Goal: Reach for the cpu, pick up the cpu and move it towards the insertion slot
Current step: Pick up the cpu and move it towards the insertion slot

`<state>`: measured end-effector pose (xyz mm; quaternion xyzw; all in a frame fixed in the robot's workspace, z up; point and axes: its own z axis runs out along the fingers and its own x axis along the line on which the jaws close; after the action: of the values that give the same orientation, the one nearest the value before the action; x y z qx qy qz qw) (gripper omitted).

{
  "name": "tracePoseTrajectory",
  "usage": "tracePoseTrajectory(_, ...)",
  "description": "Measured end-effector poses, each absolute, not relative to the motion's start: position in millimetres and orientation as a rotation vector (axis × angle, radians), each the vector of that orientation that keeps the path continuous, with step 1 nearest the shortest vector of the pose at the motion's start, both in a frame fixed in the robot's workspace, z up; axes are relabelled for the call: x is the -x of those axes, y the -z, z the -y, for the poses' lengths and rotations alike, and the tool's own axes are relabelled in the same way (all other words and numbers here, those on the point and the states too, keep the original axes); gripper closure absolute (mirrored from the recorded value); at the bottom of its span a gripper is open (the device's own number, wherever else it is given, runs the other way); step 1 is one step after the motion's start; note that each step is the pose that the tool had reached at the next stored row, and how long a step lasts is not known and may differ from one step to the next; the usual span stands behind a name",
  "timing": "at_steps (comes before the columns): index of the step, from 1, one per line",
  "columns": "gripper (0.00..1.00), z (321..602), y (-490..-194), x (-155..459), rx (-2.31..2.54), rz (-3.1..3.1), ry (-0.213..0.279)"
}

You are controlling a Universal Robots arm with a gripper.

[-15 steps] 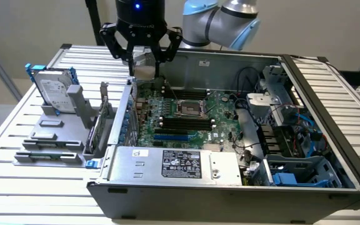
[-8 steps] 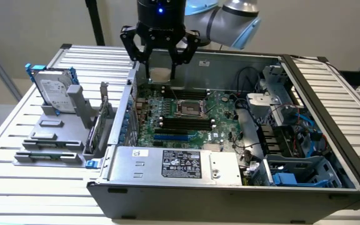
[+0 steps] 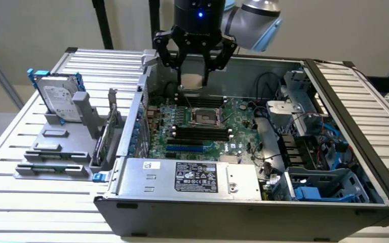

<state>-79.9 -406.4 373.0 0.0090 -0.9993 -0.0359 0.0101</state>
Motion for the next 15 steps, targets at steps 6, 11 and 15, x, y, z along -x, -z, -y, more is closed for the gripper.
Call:
tracePoseTrajectory(6,0.46,388,-370,60,-0.028,3.121,0.096)
tracePoseTrajectory(11,0.46,372,-368,46,-0.028,3.123,0.083)
tracePoseTrajectory(15,0.46,358,-367,38,-0.028,3.129,0.078)
